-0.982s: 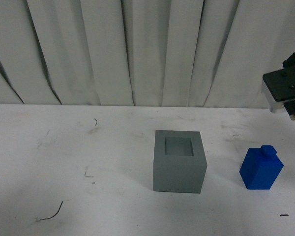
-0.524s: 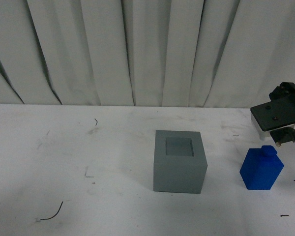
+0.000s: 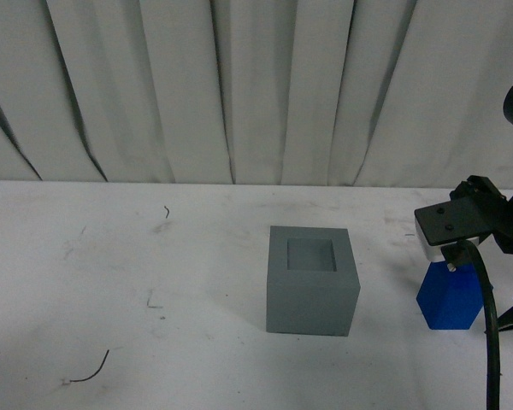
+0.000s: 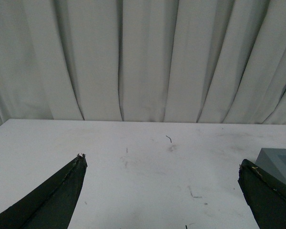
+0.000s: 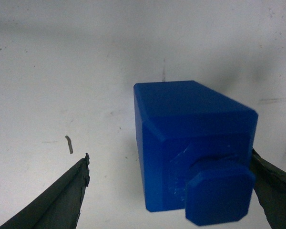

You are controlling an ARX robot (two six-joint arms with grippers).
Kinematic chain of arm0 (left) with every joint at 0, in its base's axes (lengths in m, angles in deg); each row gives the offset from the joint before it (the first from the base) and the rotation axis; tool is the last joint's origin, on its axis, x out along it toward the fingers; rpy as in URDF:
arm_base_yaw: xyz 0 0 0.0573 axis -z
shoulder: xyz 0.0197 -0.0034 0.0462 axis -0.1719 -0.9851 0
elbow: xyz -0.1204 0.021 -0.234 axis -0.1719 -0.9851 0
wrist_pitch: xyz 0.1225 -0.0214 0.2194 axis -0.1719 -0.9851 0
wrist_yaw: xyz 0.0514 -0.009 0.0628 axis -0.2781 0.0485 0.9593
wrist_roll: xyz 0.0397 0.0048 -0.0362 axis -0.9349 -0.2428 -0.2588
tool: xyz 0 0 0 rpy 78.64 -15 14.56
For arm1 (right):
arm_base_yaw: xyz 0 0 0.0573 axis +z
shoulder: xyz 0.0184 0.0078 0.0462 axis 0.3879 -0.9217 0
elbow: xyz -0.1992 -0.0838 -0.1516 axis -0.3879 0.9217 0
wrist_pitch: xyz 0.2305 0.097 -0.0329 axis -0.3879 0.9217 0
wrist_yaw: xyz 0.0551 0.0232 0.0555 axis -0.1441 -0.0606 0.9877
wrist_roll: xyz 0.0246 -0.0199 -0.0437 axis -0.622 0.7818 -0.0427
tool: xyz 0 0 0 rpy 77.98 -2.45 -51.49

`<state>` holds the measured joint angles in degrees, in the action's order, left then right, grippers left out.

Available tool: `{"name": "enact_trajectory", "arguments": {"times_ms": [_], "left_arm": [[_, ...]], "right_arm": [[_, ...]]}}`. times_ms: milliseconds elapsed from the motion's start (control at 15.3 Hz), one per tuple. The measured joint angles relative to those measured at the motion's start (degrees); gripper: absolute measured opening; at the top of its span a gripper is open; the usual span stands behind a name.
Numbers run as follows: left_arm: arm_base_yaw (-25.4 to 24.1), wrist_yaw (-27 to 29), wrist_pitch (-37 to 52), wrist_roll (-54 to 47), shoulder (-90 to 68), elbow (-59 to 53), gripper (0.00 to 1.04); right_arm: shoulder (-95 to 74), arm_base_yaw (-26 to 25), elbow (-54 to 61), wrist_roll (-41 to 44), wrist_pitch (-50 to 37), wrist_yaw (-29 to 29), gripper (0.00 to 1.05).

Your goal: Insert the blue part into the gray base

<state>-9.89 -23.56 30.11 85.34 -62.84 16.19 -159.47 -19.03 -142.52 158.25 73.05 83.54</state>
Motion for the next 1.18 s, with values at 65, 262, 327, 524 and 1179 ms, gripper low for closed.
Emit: {"name": "enact_trajectory", "arguments": {"times_ms": [65,262,327,524,1179], "left_arm": [[0.0,0.0,0.0,0.0,0.0,0.0,0.98],[0.0,0.0,0.0,0.0,0.0,0.0,0.98],[0.0,0.0,0.0,0.0,0.0,0.0,0.98],[0.0,0.0,0.0,0.0,0.0,0.0,0.98],[0.0,0.0,0.0,0.0,0.0,0.0,0.98]], "right_arm": [[-0.2,0.4,0.0,-0.2,-1.0,0.0,0.98],[-0.9,0.3,-0.2,-0.4,-2.3,0.8,0.92],[-1.1,0.3,-0.2,-0.4,-2.8,1.2,0.78],[-1.1,0.3,-0.2,-0.4,-3.4,2.5,0.49],[4.6,0.3,-4.3,-1.3,7.4,6.4,0.47]]}}
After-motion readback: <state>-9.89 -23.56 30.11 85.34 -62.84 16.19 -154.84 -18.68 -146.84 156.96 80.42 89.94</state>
